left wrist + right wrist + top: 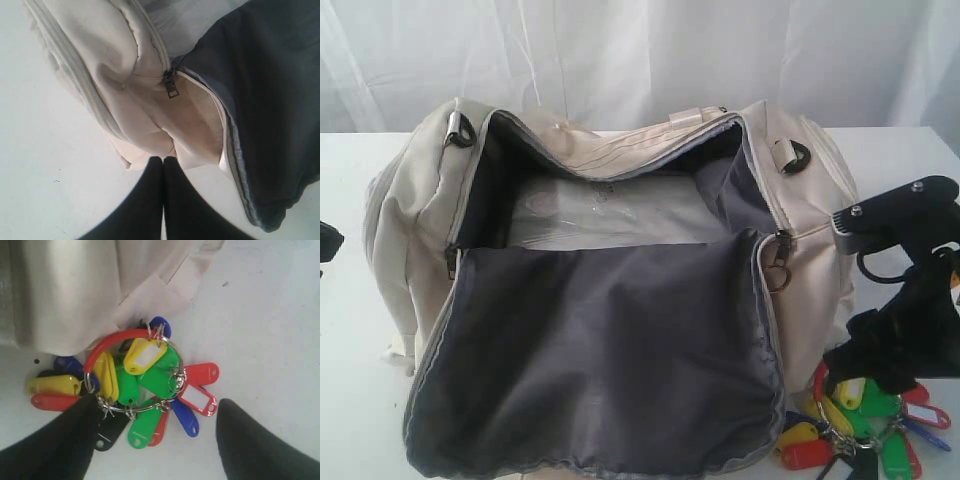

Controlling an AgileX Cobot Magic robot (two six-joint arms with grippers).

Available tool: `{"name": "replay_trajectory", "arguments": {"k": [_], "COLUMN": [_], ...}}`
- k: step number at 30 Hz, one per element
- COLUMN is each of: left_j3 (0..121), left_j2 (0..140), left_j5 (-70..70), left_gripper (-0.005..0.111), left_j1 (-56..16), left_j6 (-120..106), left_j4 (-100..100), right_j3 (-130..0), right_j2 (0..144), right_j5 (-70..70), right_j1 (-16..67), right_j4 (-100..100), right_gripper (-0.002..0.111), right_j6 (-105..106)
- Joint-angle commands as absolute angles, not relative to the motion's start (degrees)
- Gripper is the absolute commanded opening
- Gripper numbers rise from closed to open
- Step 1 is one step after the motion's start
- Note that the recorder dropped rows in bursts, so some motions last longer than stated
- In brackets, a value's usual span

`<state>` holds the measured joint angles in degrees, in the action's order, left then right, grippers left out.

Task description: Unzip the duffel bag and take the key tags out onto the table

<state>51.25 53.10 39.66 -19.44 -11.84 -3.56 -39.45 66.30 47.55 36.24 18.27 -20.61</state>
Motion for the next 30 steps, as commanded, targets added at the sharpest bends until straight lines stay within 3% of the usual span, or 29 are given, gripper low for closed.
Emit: {"name": "replay_trajectory", "arguments": {"k": [1,6,10,30], "left_j3": [51.0,51.0,51.0,50.8], "left_j2": [52.7,52.7,52.7,52.7], "left_j5": [39.9,39.9,39.9,38.6], "left_gripper": [0.0,0.0,0.0,0.0], "left_j1": [-19.5,-19.5,-19.5,-19.5], "left_j6": [-12.0,-12.0,-12.0,-12.0], "left_j4": [-4.3,-4.4,-4.4,-4.2], "right_j3": [-42.7,-48.7,-50.6,-50.7], "right_j2": [62.8,55.5,51.2,49.8], "right_j5": [49.9,49.0,47.5,47.1], "right_j1": [35.9,35.9,35.9,35.9], "right_j4": [19.7,19.5,19.5,20.2], "right_gripper": [0.056,0.039,0.0,0.0], "right_j6": [-20.8,-20.8,-20.6,-20.9]}}
